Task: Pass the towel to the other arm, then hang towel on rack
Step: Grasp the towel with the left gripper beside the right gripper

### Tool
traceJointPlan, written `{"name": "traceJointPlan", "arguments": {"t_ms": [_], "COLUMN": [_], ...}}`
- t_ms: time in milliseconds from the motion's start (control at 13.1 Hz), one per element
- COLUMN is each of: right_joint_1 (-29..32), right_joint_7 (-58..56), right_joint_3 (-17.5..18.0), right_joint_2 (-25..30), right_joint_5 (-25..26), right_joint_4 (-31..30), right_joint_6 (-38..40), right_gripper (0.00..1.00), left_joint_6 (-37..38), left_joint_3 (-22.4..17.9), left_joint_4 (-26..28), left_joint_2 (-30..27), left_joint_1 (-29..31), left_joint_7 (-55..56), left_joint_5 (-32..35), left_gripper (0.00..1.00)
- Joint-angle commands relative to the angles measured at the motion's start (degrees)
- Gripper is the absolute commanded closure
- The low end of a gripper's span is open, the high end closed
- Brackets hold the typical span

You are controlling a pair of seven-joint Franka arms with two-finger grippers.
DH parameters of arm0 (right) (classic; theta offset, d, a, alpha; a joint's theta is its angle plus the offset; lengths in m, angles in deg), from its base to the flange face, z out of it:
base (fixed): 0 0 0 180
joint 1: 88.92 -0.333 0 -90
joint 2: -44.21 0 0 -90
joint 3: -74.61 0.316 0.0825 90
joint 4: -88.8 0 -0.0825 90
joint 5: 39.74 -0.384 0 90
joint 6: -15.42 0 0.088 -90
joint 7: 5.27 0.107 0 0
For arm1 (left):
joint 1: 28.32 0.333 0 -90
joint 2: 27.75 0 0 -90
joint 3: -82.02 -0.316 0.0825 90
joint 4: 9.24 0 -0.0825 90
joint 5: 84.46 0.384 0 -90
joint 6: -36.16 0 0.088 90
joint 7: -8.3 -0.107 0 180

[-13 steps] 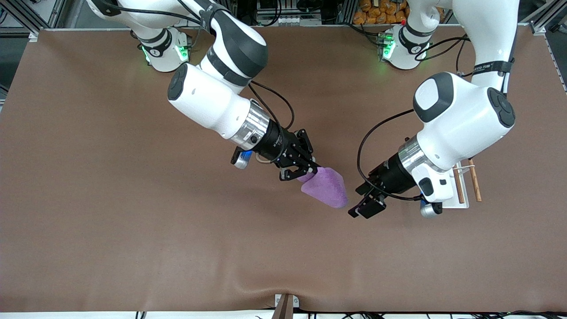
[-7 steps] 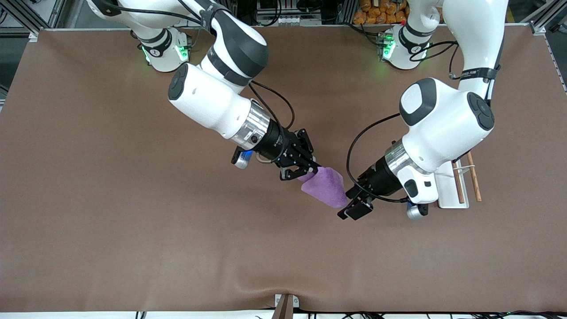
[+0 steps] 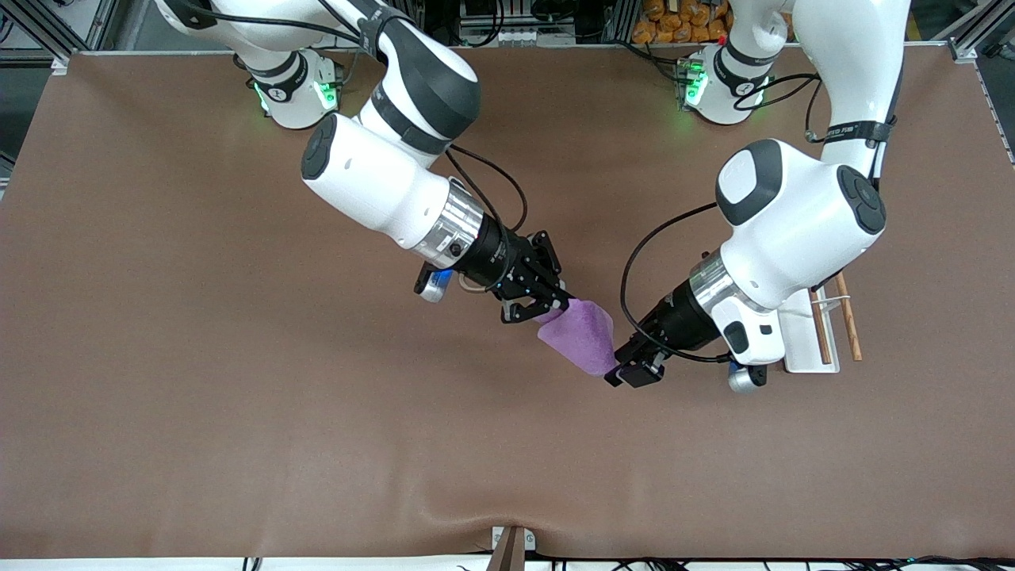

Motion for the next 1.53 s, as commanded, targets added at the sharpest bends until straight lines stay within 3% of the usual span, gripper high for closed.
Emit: {"name": "traceJointPlan", "arguments": {"t_ms": [0, 306, 459, 841, 1299, 1376, 1452], "right_joint_1": [-0.9, -0.9, -0.8, -0.8, -0.2, 0.0, 0.1], "right_joint_7": [0.8, 0.7, 0.7, 0.6, 0.7, 1.0, 1.1], "right_joint_3": [-0.8, -0.8, -0.8, -0.8, -0.8, -0.7, -0.7], "right_joint_2": [-0.1, -0.1, -0.1, 0.0, 0.3, 0.4, 0.6], "right_joint_5": [-0.5, -0.4, -0.4, -0.4, -0.7, -1.1, -1.1], "right_joint_4": [0.2, 0.2, 0.2, 0.1, 0.1, 0.1, 0.1], "right_joint_6": [-0.4, -0.3, -0.3, 0.2, 0.2, 0.4, 0.7], "right_gripper": [1.00, 1.00, 1.00, 1.00, 1.00, 0.66, 0.19], "left_joint_6": [1.7, 2.6, 3.2, 3.7, 8.8, 10.9, 12.8], "left_joint_3": [-0.2, -0.3, -0.3, -0.3, -0.5, -0.5, -0.5], "left_joint_4": [-0.2, 0.4, 0.4, 0.4, 0.3, 0.3, 0.3], "left_joint_2": [-0.1, -0.2, -0.2, -0.2, -2.8, -3.3, -3.6], "left_joint_1": [-0.3, -0.7, -0.8, -0.8, 2.2, 3.4, 4.4], "left_joint_7": [0.8, 0.9, 0.9, 0.8, -3.3, -5.9, -7.8], "left_joint_5": [-0.2, -0.2, -0.1, -0.1, -0.1, 0.0, 0.0], "left_gripper": [0.53, 0.54, 0.62, 0.97, 1.00, 1.00, 1.00]}}
